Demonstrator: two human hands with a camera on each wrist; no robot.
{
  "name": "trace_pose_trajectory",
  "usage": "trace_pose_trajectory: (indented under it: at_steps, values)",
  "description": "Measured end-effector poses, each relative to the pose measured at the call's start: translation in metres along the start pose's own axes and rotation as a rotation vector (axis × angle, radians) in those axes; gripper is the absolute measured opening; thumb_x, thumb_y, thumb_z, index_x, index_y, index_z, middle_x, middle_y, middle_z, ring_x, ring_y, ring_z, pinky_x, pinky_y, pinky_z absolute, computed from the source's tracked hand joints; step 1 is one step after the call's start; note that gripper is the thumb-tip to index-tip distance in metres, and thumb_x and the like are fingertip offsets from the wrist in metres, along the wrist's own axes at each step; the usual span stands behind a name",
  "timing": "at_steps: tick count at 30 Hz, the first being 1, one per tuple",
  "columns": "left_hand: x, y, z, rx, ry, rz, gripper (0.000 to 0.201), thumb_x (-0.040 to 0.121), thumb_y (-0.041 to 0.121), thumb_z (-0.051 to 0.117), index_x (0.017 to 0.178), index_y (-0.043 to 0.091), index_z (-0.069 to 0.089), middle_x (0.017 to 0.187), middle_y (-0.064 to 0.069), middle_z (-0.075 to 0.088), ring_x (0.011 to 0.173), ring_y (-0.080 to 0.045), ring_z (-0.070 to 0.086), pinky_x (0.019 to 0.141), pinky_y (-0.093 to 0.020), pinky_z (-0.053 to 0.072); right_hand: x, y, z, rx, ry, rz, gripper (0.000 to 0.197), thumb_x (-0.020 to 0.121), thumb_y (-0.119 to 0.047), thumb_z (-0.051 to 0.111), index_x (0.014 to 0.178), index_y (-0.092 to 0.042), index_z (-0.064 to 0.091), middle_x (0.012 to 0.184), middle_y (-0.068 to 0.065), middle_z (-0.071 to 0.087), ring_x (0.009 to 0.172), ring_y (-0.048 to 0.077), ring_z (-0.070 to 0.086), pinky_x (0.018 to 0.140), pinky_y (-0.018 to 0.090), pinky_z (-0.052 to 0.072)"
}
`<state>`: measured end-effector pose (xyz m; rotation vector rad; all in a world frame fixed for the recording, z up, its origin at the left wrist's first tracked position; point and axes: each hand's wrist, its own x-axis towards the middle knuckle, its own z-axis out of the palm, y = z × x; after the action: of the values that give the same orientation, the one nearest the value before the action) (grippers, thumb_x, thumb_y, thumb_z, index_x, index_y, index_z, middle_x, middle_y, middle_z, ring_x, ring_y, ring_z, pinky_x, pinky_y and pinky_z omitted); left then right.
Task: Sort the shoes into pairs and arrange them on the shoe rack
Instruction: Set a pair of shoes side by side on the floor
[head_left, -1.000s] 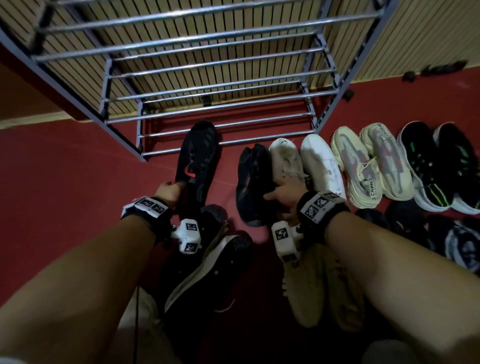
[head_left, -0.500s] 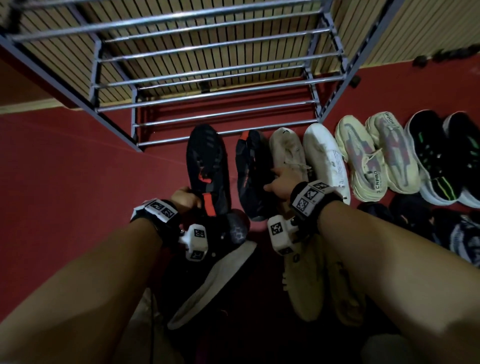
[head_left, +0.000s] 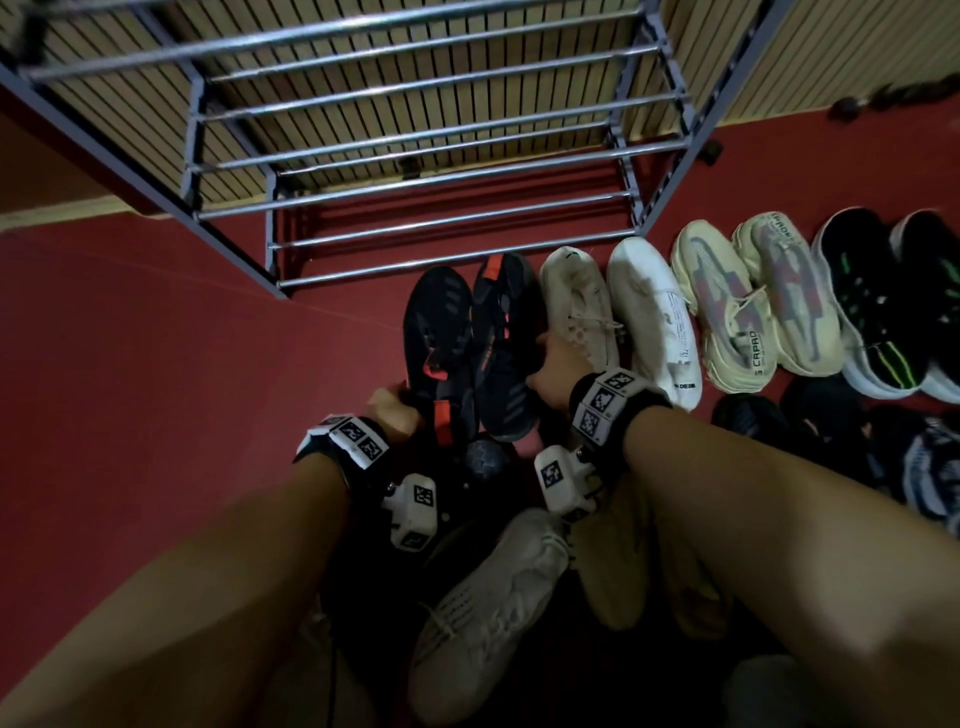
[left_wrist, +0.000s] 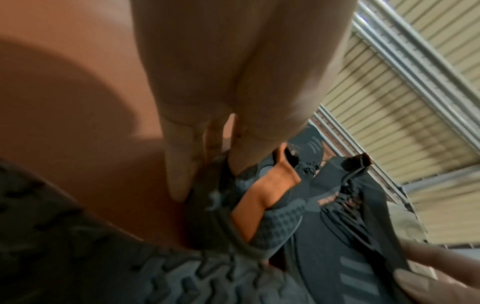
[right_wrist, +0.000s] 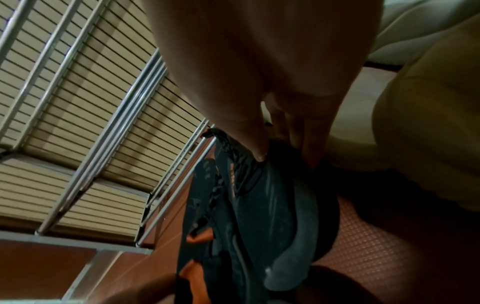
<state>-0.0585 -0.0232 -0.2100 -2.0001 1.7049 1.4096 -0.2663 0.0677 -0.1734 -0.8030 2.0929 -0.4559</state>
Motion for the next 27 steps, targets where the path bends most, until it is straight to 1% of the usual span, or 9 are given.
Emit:
trace_pose_trajectory:
  at_steps: [4, 6, 10, 13, 15, 18, 21, 23, 27]
  values:
    - [-0.011, 0.002, -0.010, 0.046, -0.047, 0.050, 0.045, 0.085, -0.001, 0.064, 0.129, 0.001, 0.057, 0.117, -0.018, 0.067, 0.096, -0.027, 0.062, 0.068, -0.022, 0.048, 0.000, 0.001, 0.002, -0.064, -0.039, -0.034, 0.037, 0.089, -0.015, 0.056, 0.125, -0.005, 0.054, 0.120, 0.017, 0.061, 0.109, 0.035, 0.058, 0.094, 0.037, 0.046]
    - [-0.018, 0.007, -0.012, 0.042, -0.060, 0.056, 0.042, 0.087, 0.000, 0.063, 0.129, 0.000, 0.057, 0.125, -0.023, 0.061, 0.113, -0.036, 0.061, 0.068, -0.026, 0.047, -0.001, 0.000, 0.004, -0.112, -0.054, -0.069, 0.029, 0.089, -0.014, 0.055, 0.114, 0.000, 0.059, 0.114, 0.021, 0.062, 0.104, 0.036, 0.059, 0.088, 0.036, 0.048]
    - [-0.030, 0.012, -0.015, -0.013, -0.060, 0.044, 0.040, 0.088, 0.004, 0.060, 0.129, 0.003, 0.058, 0.126, -0.020, 0.062, 0.115, -0.035, 0.061, 0.092, -0.037, 0.052, -0.002, -0.003, 0.004, -0.313, -0.036, -0.155, 0.041, 0.084, -0.019, 0.058, 0.122, -0.005, 0.055, 0.126, 0.018, 0.051, 0.113, 0.036, 0.052, 0.093, 0.035, 0.044]
    - [-0.045, 0.011, -0.018, -0.016, -0.002, 0.053, 0.027, 0.089, 0.009, 0.061, 0.116, 0.009, 0.064, 0.106, -0.011, 0.066, 0.097, -0.027, 0.064, 0.083, -0.030, 0.050, -0.010, -0.012, 0.003, -0.419, -0.048, -0.249, 0.055, 0.083, -0.024, 0.061, 0.136, -0.018, 0.045, 0.132, 0.014, 0.042, 0.119, 0.035, 0.045, 0.099, 0.040, 0.043]
    - [-0.058, 0.007, -0.017, -0.038, 0.037, 0.027, 0.006, 0.089, 0.007, 0.059, 0.088, 0.012, 0.062, 0.088, -0.007, 0.063, 0.085, -0.023, 0.060, 0.075, -0.029, 0.047, -0.020, -0.021, 0.005, -0.442, -0.102, -0.324, 0.045, 0.085, -0.021, 0.060, 0.129, -0.020, 0.051, 0.126, 0.011, 0.046, 0.114, 0.032, 0.049, 0.094, 0.037, 0.045]
    - [-0.068, -0.009, -0.006, 0.073, 0.058, -0.029, 0.032, 0.094, 0.012, 0.055, 0.063, 0.014, 0.046, 0.097, -0.015, 0.066, 0.088, -0.027, 0.059, 0.077, -0.033, 0.047, -0.041, -0.028, 0.012, -0.421, -0.315, -0.395, 0.024, 0.089, -0.011, 0.057, 0.113, -0.011, 0.062, 0.106, 0.004, 0.056, 0.104, 0.027, 0.057, 0.084, 0.030, 0.046]
    - [-0.073, -0.025, 0.003, 0.241, -0.130, 0.009, 0.017, 0.094, 0.014, 0.057, 0.099, -0.001, 0.063, 0.123, -0.018, 0.061, 0.105, -0.031, 0.060, 0.090, -0.037, 0.048, -0.059, -0.023, 0.020, -0.489, -0.535, -0.353, 0.023, 0.086, -0.007, 0.061, 0.105, 0.005, 0.065, 0.106, 0.020, 0.067, 0.101, 0.039, 0.060, 0.074, 0.027, 0.049]
    - [-0.089, -0.026, 0.001, 0.455, -0.254, 0.088, 0.034, 0.092, 0.014, 0.059, 0.124, 0.006, 0.058, 0.123, -0.007, 0.059, 0.112, -0.029, 0.058, 0.088, -0.033, 0.046, -0.067, -0.012, 0.026, -0.530, -0.622, -0.287, 0.029, 0.082, -0.002, 0.062, 0.106, 0.015, 0.059, 0.114, 0.031, 0.059, 0.107, 0.046, 0.052, 0.064, 0.021, 0.048]
    - [-0.117, -0.022, -0.001, 0.573, -0.307, 0.223, 0.053, 0.088, 0.005, 0.065, 0.138, 0.010, 0.049, 0.132, -0.010, 0.056, 0.118, -0.024, 0.054, 0.075, -0.016, 0.034, -0.088, 0.001, 0.030, -0.614, -0.534, -0.293, 0.004, 0.078, -0.007, 0.064, 0.076, -0.011, 0.062, 0.080, 0.013, 0.061, 0.067, 0.035, 0.050, 0.072, 0.032, 0.049]
